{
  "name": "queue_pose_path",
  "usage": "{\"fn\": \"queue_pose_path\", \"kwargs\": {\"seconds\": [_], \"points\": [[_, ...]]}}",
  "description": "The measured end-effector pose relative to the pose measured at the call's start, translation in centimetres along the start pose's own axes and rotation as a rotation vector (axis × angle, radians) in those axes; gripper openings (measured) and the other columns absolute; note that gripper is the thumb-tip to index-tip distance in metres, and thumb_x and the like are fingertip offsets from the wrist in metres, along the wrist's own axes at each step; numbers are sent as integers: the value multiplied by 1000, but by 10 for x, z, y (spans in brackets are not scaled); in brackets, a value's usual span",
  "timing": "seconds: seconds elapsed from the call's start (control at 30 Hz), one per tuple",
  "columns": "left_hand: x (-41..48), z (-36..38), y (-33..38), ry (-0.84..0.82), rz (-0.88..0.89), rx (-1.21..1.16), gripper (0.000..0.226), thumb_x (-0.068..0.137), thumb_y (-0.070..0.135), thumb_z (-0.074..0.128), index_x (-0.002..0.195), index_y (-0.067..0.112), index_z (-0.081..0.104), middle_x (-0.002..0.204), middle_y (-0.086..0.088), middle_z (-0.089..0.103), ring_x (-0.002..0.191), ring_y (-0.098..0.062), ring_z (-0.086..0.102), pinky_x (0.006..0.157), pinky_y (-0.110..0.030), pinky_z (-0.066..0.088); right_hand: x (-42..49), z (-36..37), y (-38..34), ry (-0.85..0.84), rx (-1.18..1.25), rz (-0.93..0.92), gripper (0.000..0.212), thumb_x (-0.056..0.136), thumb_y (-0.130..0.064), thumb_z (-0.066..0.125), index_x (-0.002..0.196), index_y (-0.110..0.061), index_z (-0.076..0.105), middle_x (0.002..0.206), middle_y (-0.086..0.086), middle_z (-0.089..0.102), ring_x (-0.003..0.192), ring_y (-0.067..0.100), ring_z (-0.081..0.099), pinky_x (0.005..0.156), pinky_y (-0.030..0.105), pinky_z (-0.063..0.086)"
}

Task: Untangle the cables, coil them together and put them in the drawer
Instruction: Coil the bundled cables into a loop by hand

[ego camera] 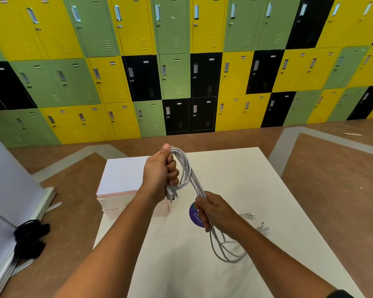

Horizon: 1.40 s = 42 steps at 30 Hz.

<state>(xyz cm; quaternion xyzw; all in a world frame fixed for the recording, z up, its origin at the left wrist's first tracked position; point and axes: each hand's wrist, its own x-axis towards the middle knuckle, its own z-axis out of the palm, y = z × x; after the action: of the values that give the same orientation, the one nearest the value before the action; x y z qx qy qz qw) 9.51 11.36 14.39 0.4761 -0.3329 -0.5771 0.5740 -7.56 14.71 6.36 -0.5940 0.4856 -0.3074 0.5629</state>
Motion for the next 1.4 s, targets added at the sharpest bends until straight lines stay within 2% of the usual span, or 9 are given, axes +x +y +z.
{"fn": "queue_pose_path", "kwargs": {"seconds": [0.17, 0.4, 0.53, 0.77, 0.87, 0.97, 1.13, 1.3, 1.4], "points": [[2, -1, 6, 95, 95, 34, 42, 105, 41, 42, 69, 18, 40, 55, 1, 27, 44, -12, 22, 47, -23, 20, -7, 2, 12, -37, -69, 29, 30, 104, -28, 48, 79, -11, 51, 57, 2, 53, 52, 19, 56, 60, 31, 47], [1, 8, -6, 181, 295, 221, 42, 105, 40, 40, 68, 25, 49, 47, 11, 43, 40, -5, 39, 42, -20, 34, -12, 16, 4, 89, -176, 20, 27, 104, -31, 45, 78, -23, 51, 62, -11, 47, 56, 8, 41, 53, 23, 36], [3, 12, -5, 239, 304, 219, 39, 105, 42, 39, 73, 21, 50, 46, 13, 48, 40, -4, 45, 44, -19, 36, -13, 20, 3, 96, -260, 26, 35, 98, -50, 48, 82, -19, 43, 66, -6, 40, 55, 10, 36, 54, 27, 34], [9, 9, -2, 327, 274, 145, 59, 103, 47, 42, 112, -10, 53, 55, -1, 40, 50, -9, 45, 49, -22, 39, -21, 24, 14, 179, -100, 82, 28, 103, -31, 47, 76, -25, 49, 60, -17, 54, 55, 4, 44, 53, 22, 38], [8, 9, -4, 341, 267, 113, 52, 103, 47, 42, 97, -2, 60, 57, -5, 39, 51, -9, 44, 49, -23, 39, -23, 27, 10, 211, -279, 27, 33, 104, -40, 42, 78, -23, 51, 69, -8, 50, 63, 4, 46, 58, 18, 38], [1, 15, -10, 332, 323, 136, 42, 104, 44, 41, 72, 20, 52, 53, 6, 44, 50, -11, 42, 48, -26, 39, -28, 34, 0, 133, -461, 33, 33, 105, -45, 33, 85, -24, 49, 75, -8, 49, 69, 5, 46, 65, 21, 40], [-4, 17, -24, 281, 458, 356, 40, 104, 45, 38, 80, 18, 54, 63, 2, 48, 59, -9, 47, 53, -23, 43, -38, 41, -26, 66, -591, -6, 23, 105, -35, 36, 98, -13, 41, 84, 0, 54, 73, 18, 51, 73, 41, 48], [-9, 19, -27, 77, 510, 391, 35, 105, 40, 39, 79, 18, 45, 64, 1, 39, 58, -7, 37, 51, -21, 33, -43, 36, -58, 9, -866, -32, 23, 106, -26, 30, 116, -9, 42, 106, 11, 58, 82, 29, 53, 64, 39, 42], [-14, 21, -29, -46, 458, 429, 36, 106, 38, 36, 80, 15, 44, 63, 3, 39, 56, -2, 38, 51, -16, 35, -40, 29, -65, 28, -936, -9, 30, 105, -35, 32, 106, -12, 51, 104, 8, 64, 88, 28, 61, 71, 37, 45]]}}
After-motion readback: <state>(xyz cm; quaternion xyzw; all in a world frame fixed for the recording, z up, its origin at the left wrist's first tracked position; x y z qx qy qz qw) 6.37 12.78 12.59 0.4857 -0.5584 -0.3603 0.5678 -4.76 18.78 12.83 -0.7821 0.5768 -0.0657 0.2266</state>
